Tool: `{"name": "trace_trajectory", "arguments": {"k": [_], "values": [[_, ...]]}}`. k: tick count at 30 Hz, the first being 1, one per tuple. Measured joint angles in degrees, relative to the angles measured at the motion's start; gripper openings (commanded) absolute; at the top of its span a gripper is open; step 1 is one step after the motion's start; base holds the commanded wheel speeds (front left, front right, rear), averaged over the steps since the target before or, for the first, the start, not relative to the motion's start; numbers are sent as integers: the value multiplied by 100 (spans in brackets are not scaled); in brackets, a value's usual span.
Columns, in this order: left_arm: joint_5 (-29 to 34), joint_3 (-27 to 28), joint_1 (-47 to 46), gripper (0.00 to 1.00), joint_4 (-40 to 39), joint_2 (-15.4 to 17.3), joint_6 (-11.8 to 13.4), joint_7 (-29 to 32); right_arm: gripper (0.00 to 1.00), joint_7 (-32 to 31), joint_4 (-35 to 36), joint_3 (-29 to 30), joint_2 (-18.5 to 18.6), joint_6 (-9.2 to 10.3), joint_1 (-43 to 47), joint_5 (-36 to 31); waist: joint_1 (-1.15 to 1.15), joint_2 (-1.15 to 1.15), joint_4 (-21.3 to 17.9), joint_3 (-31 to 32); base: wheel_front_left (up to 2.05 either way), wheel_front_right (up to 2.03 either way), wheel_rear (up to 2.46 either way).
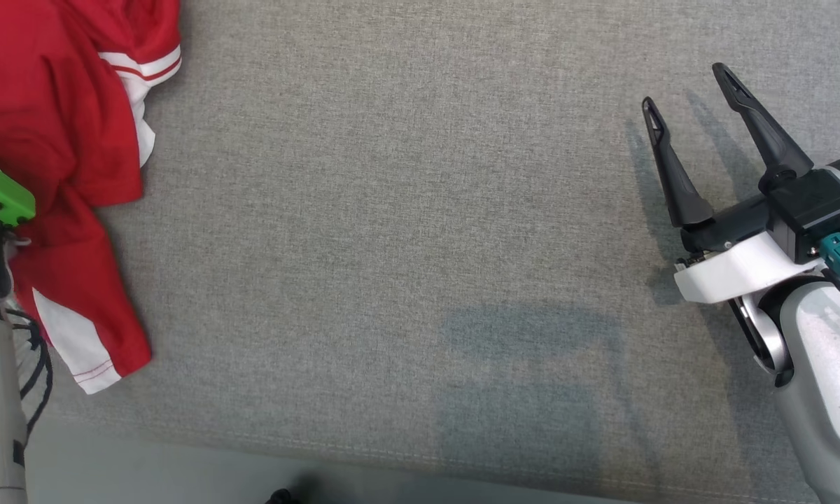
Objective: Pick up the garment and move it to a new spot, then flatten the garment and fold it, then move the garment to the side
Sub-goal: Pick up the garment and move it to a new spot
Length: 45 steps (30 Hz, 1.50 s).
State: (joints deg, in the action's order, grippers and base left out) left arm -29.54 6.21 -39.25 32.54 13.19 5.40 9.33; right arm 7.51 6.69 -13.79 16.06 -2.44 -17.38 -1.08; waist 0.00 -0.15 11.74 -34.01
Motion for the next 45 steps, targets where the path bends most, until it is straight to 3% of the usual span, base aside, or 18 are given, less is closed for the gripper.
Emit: {"name": "trace_trajectory", "arguments": {"k": [7,19,22,35,39,45], "values": [[209,-27,-333,0,-68,116,-122,-675,100,111,-137,23,-51,7,-9,12,0,0,4,159,0,0,0],[726,-731,-706,0,-641,219,-799,-1623,100,461,-597,41,-302,103,-10,166,0,0,53,777,0,0,0],[910,-1029,-791,0,-905,290,-1090,-1795,100,522,-739,14,-446,126,-8,231,0,0,41,1057,0,0,0],[1127,-2249,-184,0,-694,420,-1255,-1360,100,614,-1336,-419,-987,119,409,491,0,0,-452,1917,0,0,0],[1105,-2641,75,0,-717,240,-1282,-1134,100,615,-1357,-548,-1066,92,468,520,0,0,-752,2104,0,0,0],[857,-3089,473,0,-711,-281,-1291,-979,100,637,-1334,-581,-1065,53,470,521,0,0,-1230,2275,0,0,0]]}}
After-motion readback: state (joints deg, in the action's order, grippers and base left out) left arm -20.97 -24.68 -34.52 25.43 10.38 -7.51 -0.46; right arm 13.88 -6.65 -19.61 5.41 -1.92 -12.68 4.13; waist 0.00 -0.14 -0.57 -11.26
